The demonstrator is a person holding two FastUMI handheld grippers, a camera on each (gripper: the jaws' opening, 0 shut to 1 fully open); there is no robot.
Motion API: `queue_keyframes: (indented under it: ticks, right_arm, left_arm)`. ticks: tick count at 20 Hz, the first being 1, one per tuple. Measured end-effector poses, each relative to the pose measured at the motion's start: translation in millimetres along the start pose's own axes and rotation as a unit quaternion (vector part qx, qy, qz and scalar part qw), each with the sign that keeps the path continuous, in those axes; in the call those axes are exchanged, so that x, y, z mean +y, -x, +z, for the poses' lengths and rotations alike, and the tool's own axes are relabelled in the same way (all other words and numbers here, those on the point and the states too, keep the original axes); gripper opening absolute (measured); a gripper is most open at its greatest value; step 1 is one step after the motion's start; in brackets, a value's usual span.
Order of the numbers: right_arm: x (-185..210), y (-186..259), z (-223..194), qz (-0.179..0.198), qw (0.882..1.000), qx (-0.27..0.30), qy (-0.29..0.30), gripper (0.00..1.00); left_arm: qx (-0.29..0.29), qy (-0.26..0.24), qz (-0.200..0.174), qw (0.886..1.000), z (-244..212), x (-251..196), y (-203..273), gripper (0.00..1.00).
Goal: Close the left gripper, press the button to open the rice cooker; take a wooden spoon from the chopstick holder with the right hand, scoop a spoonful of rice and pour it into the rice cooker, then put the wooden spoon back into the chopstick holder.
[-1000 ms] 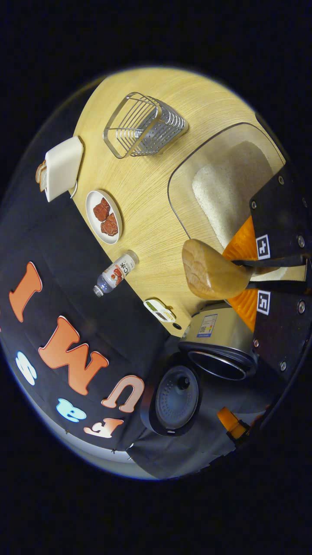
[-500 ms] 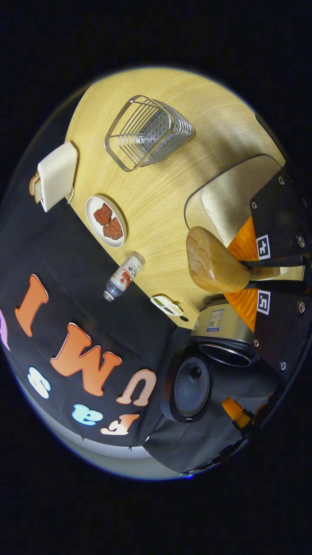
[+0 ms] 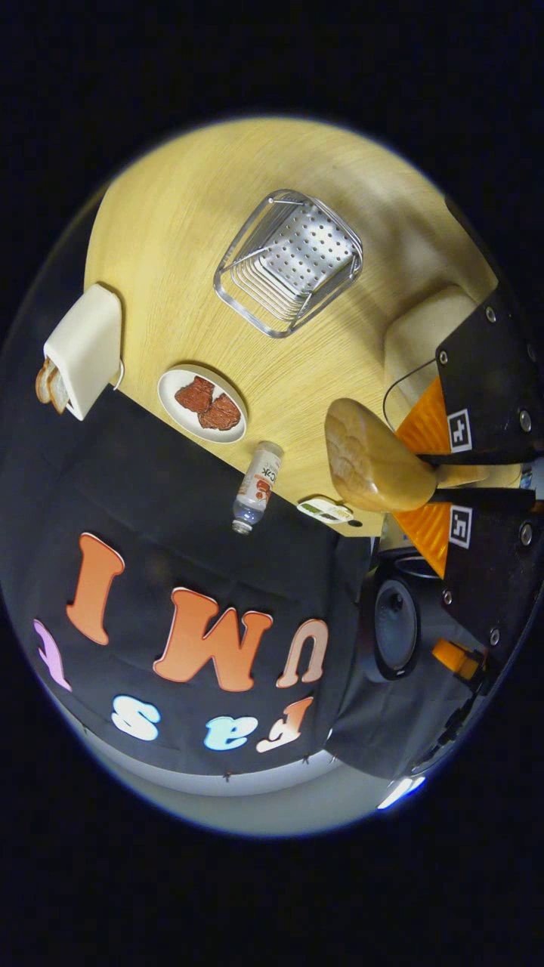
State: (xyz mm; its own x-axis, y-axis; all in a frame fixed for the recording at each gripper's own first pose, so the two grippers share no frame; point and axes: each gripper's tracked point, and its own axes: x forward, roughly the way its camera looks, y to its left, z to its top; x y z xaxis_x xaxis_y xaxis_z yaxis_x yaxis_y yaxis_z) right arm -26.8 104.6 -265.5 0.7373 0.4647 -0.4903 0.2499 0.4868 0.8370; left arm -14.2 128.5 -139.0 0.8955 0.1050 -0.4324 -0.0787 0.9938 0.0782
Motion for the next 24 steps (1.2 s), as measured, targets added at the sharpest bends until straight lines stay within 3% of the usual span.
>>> queue_keyframes:
  ticks: [2, 3, 6, 7, 8, 11, 12, 13, 15, 20, 22, 23, 24]
  right_arm:
    - [13, -1, 7, 0.022, 0.999, 0.004, -0.036, 0.11]
    - [18, -3, 10, 0.029, 0.998, 0.007, -0.051, 0.12]
    - [42, -4, 13, 0.052, 0.995, 0.020, -0.078, 0.11]
    - [52, -7, 13, 0.061, 0.994, 0.026, -0.082, 0.11]
    - [63, -9, 12, 0.072, 0.993, 0.033, -0.087, 0.11]
    - [99, -22, 6, 0.100, 0.989, 0.054, -0.092, 0.11]
    - [112, -25, 3, 0.109, 0.988, 0.060, -0.092, 0.11]
    - [125, -32, -2, 0.117, 0.987, 0.066, -0.090, 0.11]
    - [151, -36, -15, 0.133, 0.984, 0.083, -0.085, 0.11]
    - [191, -67, -44, 0.144, 0.979, 0.117, -0.080, 0.11]
    - [208, -79, -60, 0.147, 0.977, 0.131, -0.079, 0.11]
    - [213, -85, -65, 0.145, 0.977, 0.135, -0.074, 0.11]
    - [217, -93, -71, 0.143, 0.977, 0.138, -0.070, 0.11]
  left_arm:
    - [-0.008, 0.003, 0.004, 1.000, 3, 2, 4, 1.00]
    - [-0.011, 0.006, 0.005, 1.000, 4, 3, 5, 0.93]
    - [-0.021, 0.014, 0.008, 1.000, 5, 8, 12, 1.00]
    - [-0.024, 0.017, 0.011, 1.000, 6, 10, 15, 0.94]
    - [-0.030, 0.018, 0.014, 0.999, 6, 14, 18, 1.00]
    - [-0.050, 0.020, 0.025, 0.998, 13, 25, 27, 1.00]
    - [-0.060, 0.016, 0.032, 0.998, 14, 33, 32, 0.94]
    - [-0.072, 0.009, 0.042, 0.996, 18, 42, 36, 1.00]
    - [-0.093, -0.005, 0.060, 0.994, 25, 57, 45, 1.00]
    - [-0.100, -0.010, 0.100, 0.990, 21, 88, 57, 1.00]
    - [-0.094, -0.003, 0.110, 0.989, 14, 101, 61, 0.94]
    - [-0.090, 0.000, 0.113, 0.989, 10, 106, 62, 1.00]
    - [-0.086, 0.002, 0.118, 0.989, 6, 111, 63, 0.94]
